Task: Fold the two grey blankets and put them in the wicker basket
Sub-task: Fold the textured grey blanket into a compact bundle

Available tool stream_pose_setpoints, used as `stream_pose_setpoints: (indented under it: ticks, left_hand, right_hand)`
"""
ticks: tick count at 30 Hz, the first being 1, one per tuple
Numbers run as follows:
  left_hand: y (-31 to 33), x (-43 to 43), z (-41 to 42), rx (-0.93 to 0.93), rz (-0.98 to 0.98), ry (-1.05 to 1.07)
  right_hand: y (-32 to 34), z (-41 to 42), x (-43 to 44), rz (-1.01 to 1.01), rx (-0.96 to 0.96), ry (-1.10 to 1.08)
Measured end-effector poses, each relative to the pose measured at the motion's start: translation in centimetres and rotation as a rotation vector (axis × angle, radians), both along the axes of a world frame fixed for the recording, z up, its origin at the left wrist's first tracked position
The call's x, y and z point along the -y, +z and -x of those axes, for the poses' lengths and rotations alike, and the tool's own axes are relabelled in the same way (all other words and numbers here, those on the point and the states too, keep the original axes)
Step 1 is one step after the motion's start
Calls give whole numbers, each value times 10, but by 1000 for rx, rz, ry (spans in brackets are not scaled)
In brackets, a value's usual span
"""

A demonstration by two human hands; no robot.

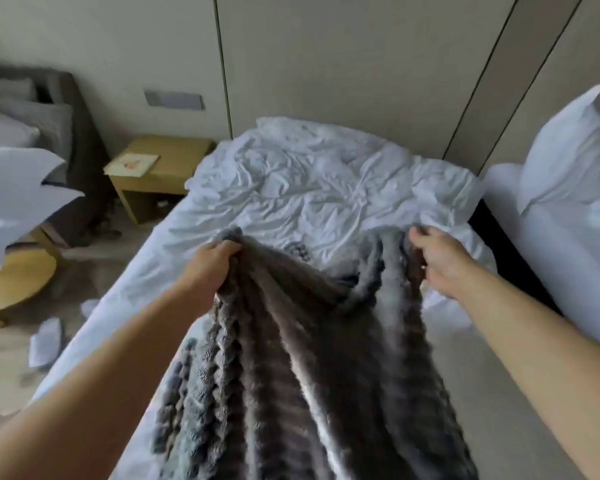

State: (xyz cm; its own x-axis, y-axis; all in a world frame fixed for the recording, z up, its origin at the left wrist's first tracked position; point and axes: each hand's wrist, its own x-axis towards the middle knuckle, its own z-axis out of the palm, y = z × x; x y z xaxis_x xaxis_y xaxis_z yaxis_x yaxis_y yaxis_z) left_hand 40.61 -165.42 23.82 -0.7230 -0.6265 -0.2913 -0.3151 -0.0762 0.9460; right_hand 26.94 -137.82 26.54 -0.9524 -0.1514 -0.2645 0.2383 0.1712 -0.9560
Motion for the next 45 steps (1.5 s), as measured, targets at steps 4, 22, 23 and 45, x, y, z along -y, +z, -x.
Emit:
stream_pose_setpoints:
  ticks: [4, 22, 23, 45]
  left_hand:
    - [151, 37, 7, -470, -120, 143]
    - [288, 26, -74, -518, -199, -144]
    - [287, 27, -76, -469, -203, -156]
    - [187, 41, -63, -634, -159, -24]
  right_hand:
    - [198, 23, -18, 312, -246, -158]
    - [305, -70, -81, 734, -400, -155]
    - [303, -75, -83, 739, -374, -155]
    - [230, -83, -93, 387, -457, -453]
